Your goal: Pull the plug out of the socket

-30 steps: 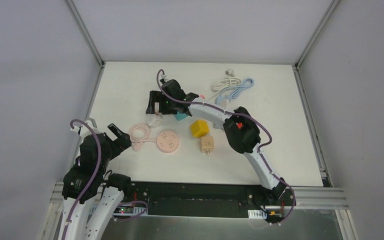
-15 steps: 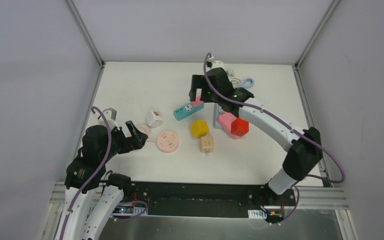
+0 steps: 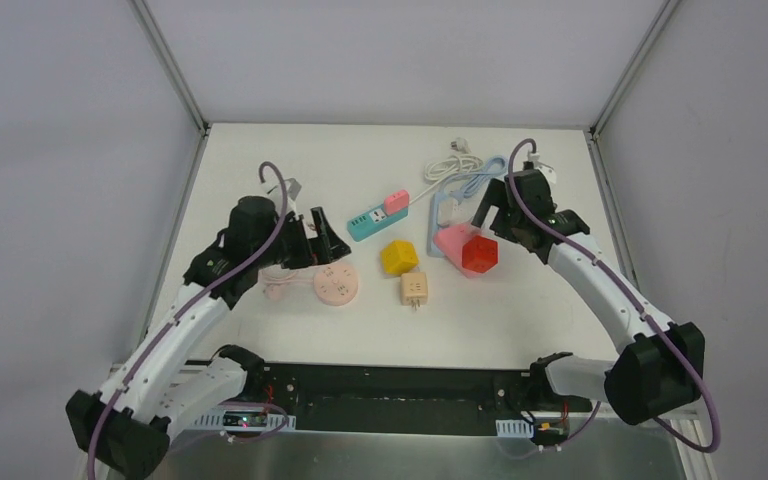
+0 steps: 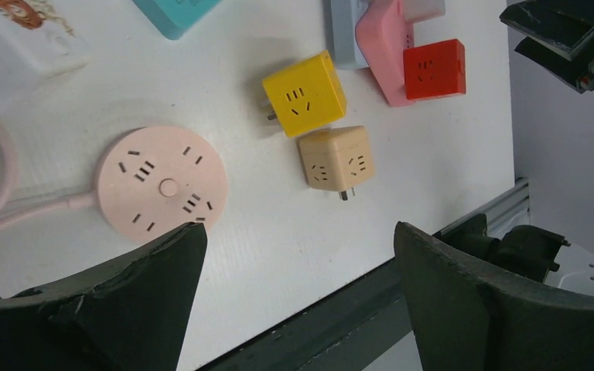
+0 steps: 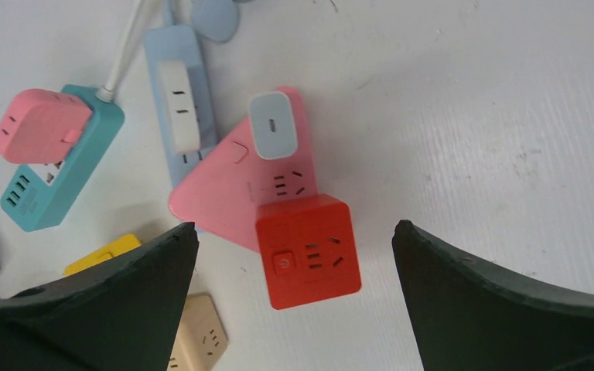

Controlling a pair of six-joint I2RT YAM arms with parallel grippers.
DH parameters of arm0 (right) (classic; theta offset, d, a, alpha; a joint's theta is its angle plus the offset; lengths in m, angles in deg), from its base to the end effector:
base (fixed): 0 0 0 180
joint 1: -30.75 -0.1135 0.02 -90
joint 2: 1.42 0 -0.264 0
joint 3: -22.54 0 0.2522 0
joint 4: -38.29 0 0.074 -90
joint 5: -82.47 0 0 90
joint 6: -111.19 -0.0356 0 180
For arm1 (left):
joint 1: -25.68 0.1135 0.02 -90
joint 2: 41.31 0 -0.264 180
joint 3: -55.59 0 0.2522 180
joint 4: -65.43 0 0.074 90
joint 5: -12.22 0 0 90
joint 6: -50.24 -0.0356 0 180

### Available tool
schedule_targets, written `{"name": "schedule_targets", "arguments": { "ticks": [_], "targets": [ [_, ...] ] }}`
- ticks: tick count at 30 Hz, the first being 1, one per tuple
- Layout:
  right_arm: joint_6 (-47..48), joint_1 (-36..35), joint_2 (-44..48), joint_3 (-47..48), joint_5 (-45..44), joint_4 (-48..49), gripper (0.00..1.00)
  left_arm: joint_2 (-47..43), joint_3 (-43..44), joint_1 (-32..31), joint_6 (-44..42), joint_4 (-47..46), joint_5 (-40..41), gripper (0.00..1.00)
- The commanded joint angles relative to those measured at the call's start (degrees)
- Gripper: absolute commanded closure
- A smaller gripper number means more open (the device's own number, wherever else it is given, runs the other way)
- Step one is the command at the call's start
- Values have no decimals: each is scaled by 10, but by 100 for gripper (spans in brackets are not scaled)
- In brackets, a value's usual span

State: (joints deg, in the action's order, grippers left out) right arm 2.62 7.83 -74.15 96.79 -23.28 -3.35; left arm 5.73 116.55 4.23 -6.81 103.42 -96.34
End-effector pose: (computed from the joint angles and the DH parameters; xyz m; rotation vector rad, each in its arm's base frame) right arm 0.2585 0.0988 0.3025 0.0589 2.2402 0.0791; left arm 0.1664 -0.0776 0.3234 0.0109 2.0911 -0.9187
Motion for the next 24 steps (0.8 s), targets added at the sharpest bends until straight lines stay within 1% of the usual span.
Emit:
{"name": "schedule_targets", "arguments": {
  "ticks": [1, 3, 5, 10, 13, 15, 17, 19, 20, 23, 24],
  "targets": [
    [-31, 31, 28, -47, 49, 11, 0, 91, 67, -75, 29, -61, 65, 6],
    [-32, 45, 25, -66, 91, 33, 0, 158, 100, -108, 43, -77, 84, 6],
    [-35, 53, 17, -79, 112, 48, 2, 222, 132, -131, 53, -100, 89, 7],
    [-42, 62, 3, -96, 126, 58, 11, 386, 250, -180, 61, -125, 84, 7],
    [-42, 66, 2, -108, 136, 62, 18, 463, 313, -203, 60, -141, 98, 8],
    [-37, 67, 3, -116, 149, 65, 21, 507, 350, -213, 62, -142, 113, 8],
    [-34, 67, 4, -118, 151, 62, 20, 548, 378, -219, 71, -144, 118, 9],
    [-30, 67, 10, -123, 152, 62, 13, 589, 398, -226, 87, -152, 122, 10],
    [-29, 67, 15, -126, 152, 65, 11, 605, 403, -229, 92, -159, 123, 10],
    [-24, 67, 19, -131, 152, 68, 11, 649, 419, -241, 120, -172, 120, 11],
    [-23, 67, 18, -131, 170, 67, 12, 664, 427, -243, 131, -170, 113, 12]
  ]
}}
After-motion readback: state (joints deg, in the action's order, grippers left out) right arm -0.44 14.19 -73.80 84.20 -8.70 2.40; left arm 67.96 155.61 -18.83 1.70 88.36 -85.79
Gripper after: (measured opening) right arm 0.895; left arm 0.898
